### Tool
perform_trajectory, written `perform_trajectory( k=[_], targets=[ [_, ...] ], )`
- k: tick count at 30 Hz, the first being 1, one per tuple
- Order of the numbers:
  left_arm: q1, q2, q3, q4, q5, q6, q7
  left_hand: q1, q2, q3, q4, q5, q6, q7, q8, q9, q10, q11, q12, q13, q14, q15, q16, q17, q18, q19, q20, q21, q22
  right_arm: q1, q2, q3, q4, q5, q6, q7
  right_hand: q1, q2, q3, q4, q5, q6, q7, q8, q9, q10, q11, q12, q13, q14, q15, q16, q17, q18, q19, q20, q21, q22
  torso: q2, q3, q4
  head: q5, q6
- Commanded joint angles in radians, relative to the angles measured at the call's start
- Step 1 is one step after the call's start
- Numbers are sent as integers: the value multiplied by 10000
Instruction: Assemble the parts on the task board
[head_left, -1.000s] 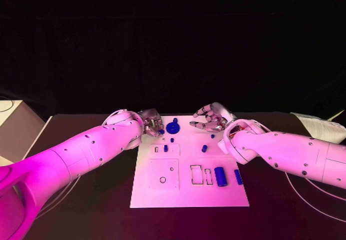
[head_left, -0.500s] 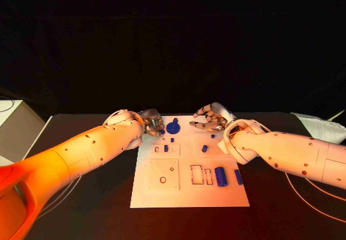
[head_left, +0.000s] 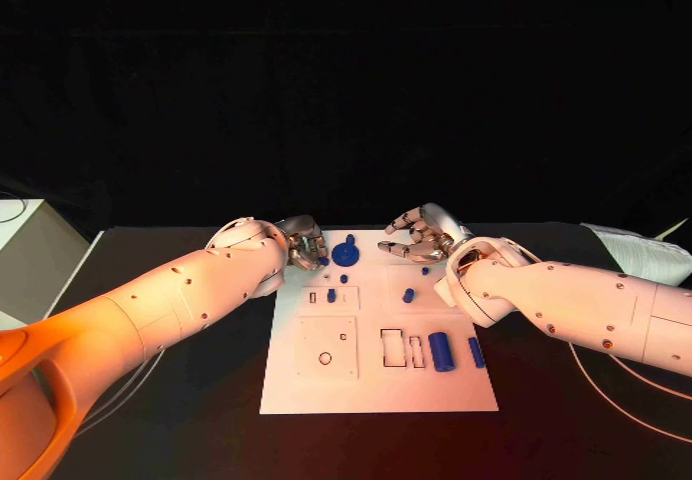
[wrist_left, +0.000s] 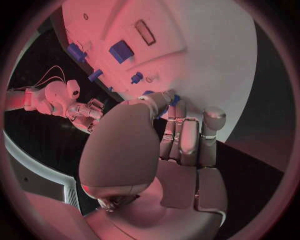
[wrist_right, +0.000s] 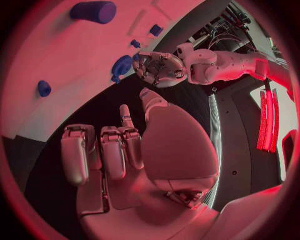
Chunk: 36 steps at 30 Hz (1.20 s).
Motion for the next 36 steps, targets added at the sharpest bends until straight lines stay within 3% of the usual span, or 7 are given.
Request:
perform_trajectory(
  k=[1,15,23,36],
  targets=[
    [-100,2,-69,-63,-18,510,-400,12,142,253,-70,4,201,-3,-49,-457,136,-14,-251,-180,-75,-23,-44,-113,-12,-107,-46,-41,-75,1,2,5,15,-106,77,85,-47,6,52,4,53,-40,-14,52,15,866,-62,-18,2486,1043,-30,43,2634,-42,647,-16,-29,1818,-7,-1,-2,-6,-6],
    [-104,-19,-89,-55,28,316,-362,82,412,872,-628,22,1108,-139,-57,-607,787,-173,-997,-628,-54,-169,-66,-242,-49,35,-195,134,172,1,-5,5,14,-107,69,94,-47,6,52,4,53,-40,-14,52,15,866,-62,-18,2486,1043,-30,43,2634,-42,647,-16,-29,1818,-15,-4,6,18,19],
    [-118,-98,-94,-8,211,-233,-177,-42,484,1061,-790,80,1289,-130,-182,-573,955,-158,-1335,-732,-22,-182,-141,-352,-53,72,-229,179,207,1,-25,5,14,-107,61,102,-54,7,56,8,53,-33,-17,61,20,865,-64,-18,2485,1043,-31,43,2634,-40,644,-17,-36,1812,-14,-1,4,30,46],
    [-168,-327,-88,277,881,-817,65,-505,622,1223,-874,128,1413,-109,-438,-318,1613,-141,-2610,-1082,59,-181,-297,-537,-70,193,-232,162,241,-1,-46,5,11,-107,73,106,-54,7,56,8,53,-33,-17,61,20,865,-64,-18,2485,1043,-31,43,2634,-40,644,-17,-36,1812,-7,-6,3,46,62]
  ],
)
